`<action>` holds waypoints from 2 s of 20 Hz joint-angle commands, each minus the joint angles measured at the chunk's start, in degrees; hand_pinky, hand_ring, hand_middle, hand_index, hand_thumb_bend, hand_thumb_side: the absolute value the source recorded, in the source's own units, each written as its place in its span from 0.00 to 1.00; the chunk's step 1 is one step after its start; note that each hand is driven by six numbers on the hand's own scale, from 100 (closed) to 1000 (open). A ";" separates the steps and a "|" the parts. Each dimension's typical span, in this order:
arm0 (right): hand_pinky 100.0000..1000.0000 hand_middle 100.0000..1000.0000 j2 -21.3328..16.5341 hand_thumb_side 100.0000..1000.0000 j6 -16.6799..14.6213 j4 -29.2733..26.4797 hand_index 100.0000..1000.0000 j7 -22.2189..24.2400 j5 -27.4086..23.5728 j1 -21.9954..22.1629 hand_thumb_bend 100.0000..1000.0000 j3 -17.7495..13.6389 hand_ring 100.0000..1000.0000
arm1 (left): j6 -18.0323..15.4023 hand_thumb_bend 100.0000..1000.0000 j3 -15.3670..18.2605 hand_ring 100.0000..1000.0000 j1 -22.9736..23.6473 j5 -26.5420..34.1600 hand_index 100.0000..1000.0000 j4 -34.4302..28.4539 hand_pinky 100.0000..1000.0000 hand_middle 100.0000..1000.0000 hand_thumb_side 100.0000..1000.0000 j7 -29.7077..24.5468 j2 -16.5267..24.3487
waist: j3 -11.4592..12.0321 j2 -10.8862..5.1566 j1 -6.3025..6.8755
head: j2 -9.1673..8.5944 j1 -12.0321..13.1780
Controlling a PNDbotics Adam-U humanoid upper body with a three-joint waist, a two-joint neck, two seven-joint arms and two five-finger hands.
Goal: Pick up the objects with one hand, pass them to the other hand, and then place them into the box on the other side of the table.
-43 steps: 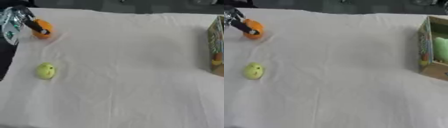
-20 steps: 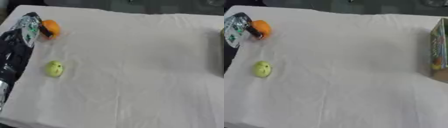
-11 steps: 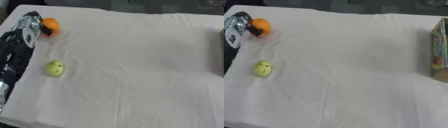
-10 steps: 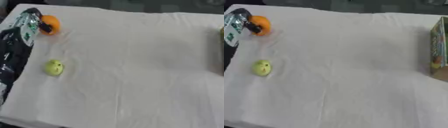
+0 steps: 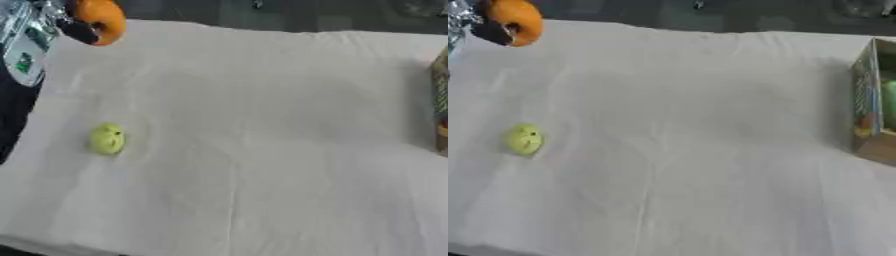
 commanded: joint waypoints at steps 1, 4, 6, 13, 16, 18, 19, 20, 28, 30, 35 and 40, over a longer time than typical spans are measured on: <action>1.00 0.81 -2.32 0.41 -0.03 -1.51 0.98 -0.29 -0.48 -0.57 0.00 -0.88 1.00 | -0.04 0.00 -0.90 0.63 0.64 4.01 0.48 -8.28 0.61 0.53 0.00 0.00 3.45 | 0.18 -1.89 0.12 | -0.62 -1.16; 1.00 0.81 -2.45 0.40 -0.10 -1.81 0.98 -0.46 -0.82 -0.62 0.00 -0.98 1.00 | -0.12 0.00 -2.05 0.62 3.32 7.35 0.47 -14.95 0.60 0.52 0.00 0.39 4.16 | 0.27 -2.09 0.05 | -1.10 -2.24; 1.00 0.81 -2.53 0.40 -0.23 -2.14 0.98 -0.49 -1.03 -0.69 0.00 -0.98 1.00 | -0.17 0.00 -2.62 0.61 5.29 9.56 0.47 -19.06 0.59 0.52 0.00 1.38 4.01 | 0.33 -2.20 -0.05 | -1.55 -2.85; 1.00 0.81 -3.03 0.36 -0.73 -4.84 0.97 0.49 -1.31 -1.24 0.00 -0.22 1.00 | -0.88 0.00 -4.36 0.59 12.21 12.60 0.47 -29.84 0.57 0.50 0.00 9.29 -0.74 | 0.70 -2.39 -0.44 | -2.31 -3.25; 1.00 0.81 -3.55 0.33 -1.18 -6.83 0.97 1.96 -1.01 -1.72 0.00 0.80 1.00 | -1.89 0.00 -4.90 0.58 14.36 12.32 0.47 -31.08 0.57 0.49 0.00 12.16 -4.07 | 0.81 -2.44 -0.68 | -2.16 -3.11; 0.99 0.81 -4.26 0.28 -2.64 -7.42 0.95 4.11 -0.31 -2.69 0.00 2.11 1.00 | -2.87 0.00 -5.21 0.57 15.51 11.66 0.46 -31.19 0.56 0.49 0.00 14.15 -6.45 | 0.87 -2.47 -0.86 | -2.00 -3.08; 0.99 0.81 -4.75 0.27 -3.87 -7.51 0.95 5.72 0.43 -3.42 0.00 2.98 1.00 | -3.60 0.00 -5.48 0.57 16.04 11.43 0.46 -31.04 0.56 0.49 0.01 15.22 -7.67 | 0.88 -2.48 -0.95 | -1.88 -3.04; 0.98 0.80 -5.21 0.25 -5.14 -7.56 0.94 7.42 1.34 -4.20 0.00 3.83 1.00 | -4.41 0.00 -5.77 0.57 16.48 11.34 0.46 -30.75 0.56 0.49 0.02 16.20 -8.75 | 0.88 -2.49 -1.03 | -1.74 -3.00; 0.95 0.80 -6.28 0.20 -12.53 -7.61 0.90 21.81 10.69 -12.18 0.00 12.72 0.98 | -9.84 0.00 -7.34 0.56 18.12 8.31 0.46 -26.24 0.56 0.48 0.05 22.27 -15.47 | 0.81 -2.81 -1.68 | -0.46 -3.57; 0.94 0.80 -5.41 0.20 -13.06 -7.61 0.90 24.46 12.64 -13.87 0.00 14.67 0.98 | -10.86 0.00 -7.49 0.56 18.60 7.05 0.46 -25.00 0.55 0.48 0.06 23.72 -16.98 | 0.79 -2.89 -1.85 | -0.12 -3.78; 0.94 0.81 -2.50 0.20 -13.75 -7.61 0.90 29.87 17.20 -17.27 0.00 18.37 0.97 | -12.77 0.00 -7.80 0.56 19.41 4.59 0.46 -22.78 0.55 0.47 0.06 25.88 -19.46 | 0.77 -3.02 -2.02 | 0.40 -4.05; 0.93 0.80 0.32 0.22 -13.62 -7.61 0.89 34.24 21.49 -19.45 0.00 21.27 0.97 | -13.91 0.00 -8.11 0.56 20.03 3.65 0.45 -21.37 0.55 0.47 0.07 27.27 -21.10 | 0.77 -3.09 -2.25 | 0.60 -4.27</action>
